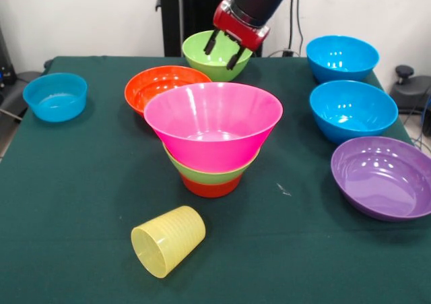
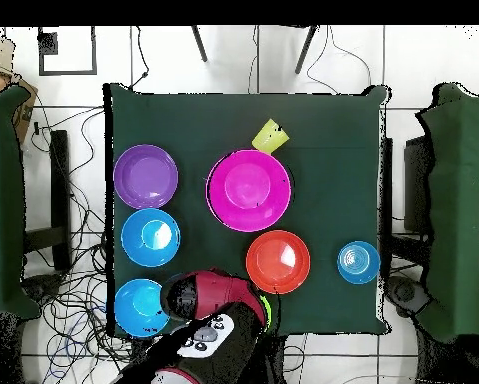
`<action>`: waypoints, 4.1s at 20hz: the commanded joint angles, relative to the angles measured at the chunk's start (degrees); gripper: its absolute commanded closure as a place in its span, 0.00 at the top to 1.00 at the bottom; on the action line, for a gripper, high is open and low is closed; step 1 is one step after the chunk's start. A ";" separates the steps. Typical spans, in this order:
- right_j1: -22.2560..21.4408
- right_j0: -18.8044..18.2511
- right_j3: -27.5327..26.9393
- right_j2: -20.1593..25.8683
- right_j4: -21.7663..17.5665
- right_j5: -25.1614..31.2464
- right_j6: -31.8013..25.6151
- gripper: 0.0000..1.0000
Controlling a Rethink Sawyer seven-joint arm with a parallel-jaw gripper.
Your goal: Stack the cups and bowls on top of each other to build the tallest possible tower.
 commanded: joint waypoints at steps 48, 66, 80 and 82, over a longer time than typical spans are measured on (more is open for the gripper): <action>4.04 4.23 8.43 7.63 18.39 -4.21 21.68 1.00; 1.36 0.17 10.95 14.02 17.07 -9.83 20.51 1.00; 3.80 0.50 10.38 12.97 17.00 -11.66 20.93 1.00; 4.06 0.58 10.27 12.79 16.96 -11.73 20.89 1.00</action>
